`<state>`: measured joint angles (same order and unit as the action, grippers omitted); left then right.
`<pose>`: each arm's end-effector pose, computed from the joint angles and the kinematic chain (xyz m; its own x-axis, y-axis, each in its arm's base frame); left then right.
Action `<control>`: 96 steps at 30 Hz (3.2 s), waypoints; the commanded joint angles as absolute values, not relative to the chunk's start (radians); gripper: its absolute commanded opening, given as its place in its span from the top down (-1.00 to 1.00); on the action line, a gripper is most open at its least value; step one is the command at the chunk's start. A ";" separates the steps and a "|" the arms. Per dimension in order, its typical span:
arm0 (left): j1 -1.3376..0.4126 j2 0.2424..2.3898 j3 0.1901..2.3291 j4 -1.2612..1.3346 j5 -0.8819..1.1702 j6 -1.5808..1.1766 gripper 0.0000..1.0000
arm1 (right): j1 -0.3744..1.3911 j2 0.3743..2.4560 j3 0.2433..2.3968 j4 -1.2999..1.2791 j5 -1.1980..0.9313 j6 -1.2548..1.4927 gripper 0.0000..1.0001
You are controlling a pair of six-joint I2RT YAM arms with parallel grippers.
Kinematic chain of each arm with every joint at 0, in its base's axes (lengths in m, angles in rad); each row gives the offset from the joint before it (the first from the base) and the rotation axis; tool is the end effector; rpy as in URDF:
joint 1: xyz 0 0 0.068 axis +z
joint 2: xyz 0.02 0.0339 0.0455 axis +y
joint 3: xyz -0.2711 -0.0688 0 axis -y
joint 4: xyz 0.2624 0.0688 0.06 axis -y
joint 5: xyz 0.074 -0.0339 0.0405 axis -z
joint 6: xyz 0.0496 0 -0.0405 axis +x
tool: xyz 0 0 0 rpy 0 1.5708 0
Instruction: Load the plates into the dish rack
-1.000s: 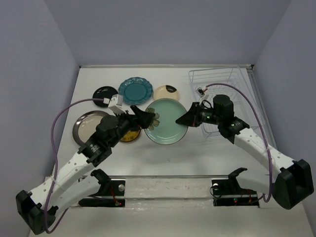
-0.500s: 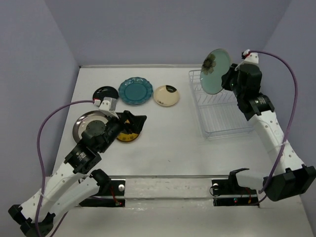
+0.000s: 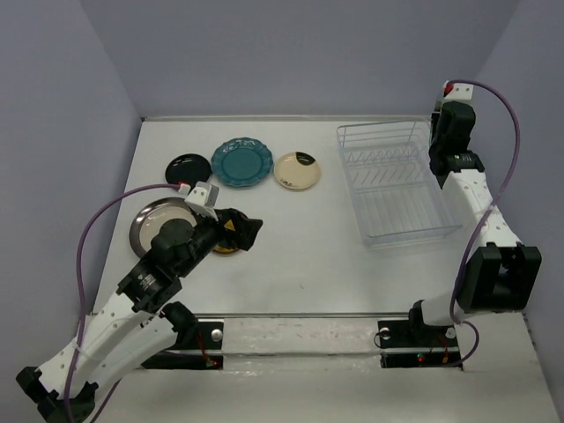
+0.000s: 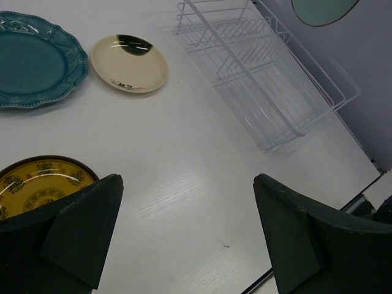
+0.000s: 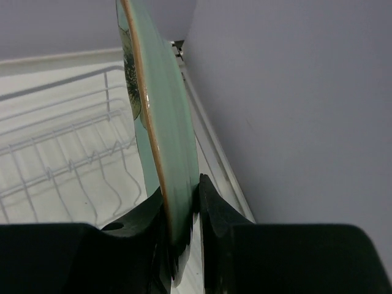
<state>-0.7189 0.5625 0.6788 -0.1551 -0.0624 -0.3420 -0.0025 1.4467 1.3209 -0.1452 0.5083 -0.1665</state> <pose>0.1283 -0.1081 0.3433 -0.2322 -0.2416 -0.9422 0.5652 0.7548 -0.3328 0.3673 -0.0251 0.3777 -0.3421 -0.1439 -0.9286 0.4202 0.8604 -0.2882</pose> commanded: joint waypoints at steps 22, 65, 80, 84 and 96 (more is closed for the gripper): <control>-0.761 0.543 0.681 -0.132 -0.063 -0.319 -0.98 | -0.058 1.586 1.342 0.003 0.328 -0.345 0.86; -0.730 1.156 0.748 0.165 -0.308 -0.627 -0.76 | -0.032 1.096 0.964 -0.071 -0.033 0.548 -0.83; -0.624 1.825 1.094 0.318 -0.391 -0.931 -0.56 | 0.012 0.663 0.700 -0.089 -0.377 0.583 -0.81; -0.604 1.934 1.181 0.285 -0.391 -0.999 -0.47 | 0.037 0.657 0.695 -0.117 -0.411 0.561 -0.81; -0.595 2.106 1.301 0.296 -0.416 -1.054 0.40 | 0.066 0.686 0.676 -0.089 -0.476 0.558 -0.80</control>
<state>-0.5999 2.0922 1.2755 0.2749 -0.3679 -1.0245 0.0566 0.6765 0.6704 -0.1226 -0.4427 0.5690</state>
